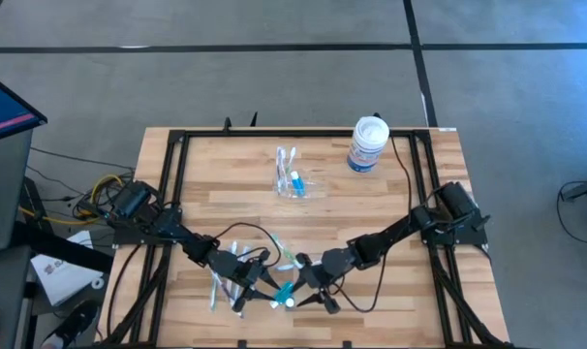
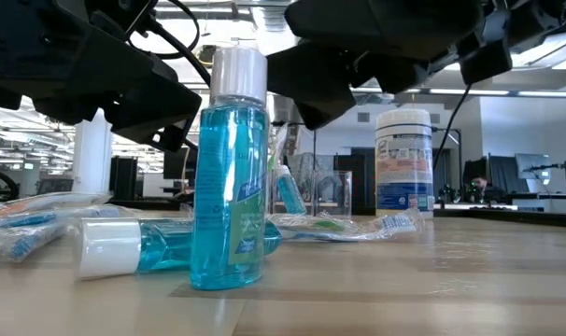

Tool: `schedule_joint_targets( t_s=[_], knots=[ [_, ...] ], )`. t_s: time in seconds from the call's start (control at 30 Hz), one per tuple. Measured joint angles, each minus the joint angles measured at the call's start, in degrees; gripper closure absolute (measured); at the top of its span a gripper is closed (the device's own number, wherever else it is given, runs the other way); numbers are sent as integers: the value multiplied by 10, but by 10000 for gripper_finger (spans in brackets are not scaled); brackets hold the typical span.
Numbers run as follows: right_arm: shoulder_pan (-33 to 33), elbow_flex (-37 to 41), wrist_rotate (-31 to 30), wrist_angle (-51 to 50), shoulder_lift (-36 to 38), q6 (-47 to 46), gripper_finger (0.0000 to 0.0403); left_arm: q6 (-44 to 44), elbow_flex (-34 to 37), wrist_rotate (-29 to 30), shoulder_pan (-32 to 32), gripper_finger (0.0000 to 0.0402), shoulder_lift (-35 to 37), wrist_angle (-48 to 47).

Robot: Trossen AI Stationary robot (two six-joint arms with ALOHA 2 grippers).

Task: Pick & Place toothbrushing station
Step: Put the bottom mouthwash into the transparent organizer

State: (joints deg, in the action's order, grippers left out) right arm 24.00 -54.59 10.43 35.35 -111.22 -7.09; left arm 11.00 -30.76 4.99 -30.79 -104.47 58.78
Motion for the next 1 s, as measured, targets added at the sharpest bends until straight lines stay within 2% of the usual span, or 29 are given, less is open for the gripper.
schedule_joint_targets(
  t_s=[0.13, 0.33, 0.7, 1.0],
  knots=[
    [3, 0, -2, 8, -1, 2, 217, 0, 0, 0, 0, 253, 0, 0],
    [3, -34, 0, 9, -43, 1, 229, 0, 0, 0, 0, 253, 0, 0],
    [3, -79, 6, -58, -64, 1, 240, 0, 1, -1, 0, 253, 0, -1],
    [3, -80, 6, -55, -64, 13, 317, 0, 1, -3, 0, 253, 0, 0]
  ],
)
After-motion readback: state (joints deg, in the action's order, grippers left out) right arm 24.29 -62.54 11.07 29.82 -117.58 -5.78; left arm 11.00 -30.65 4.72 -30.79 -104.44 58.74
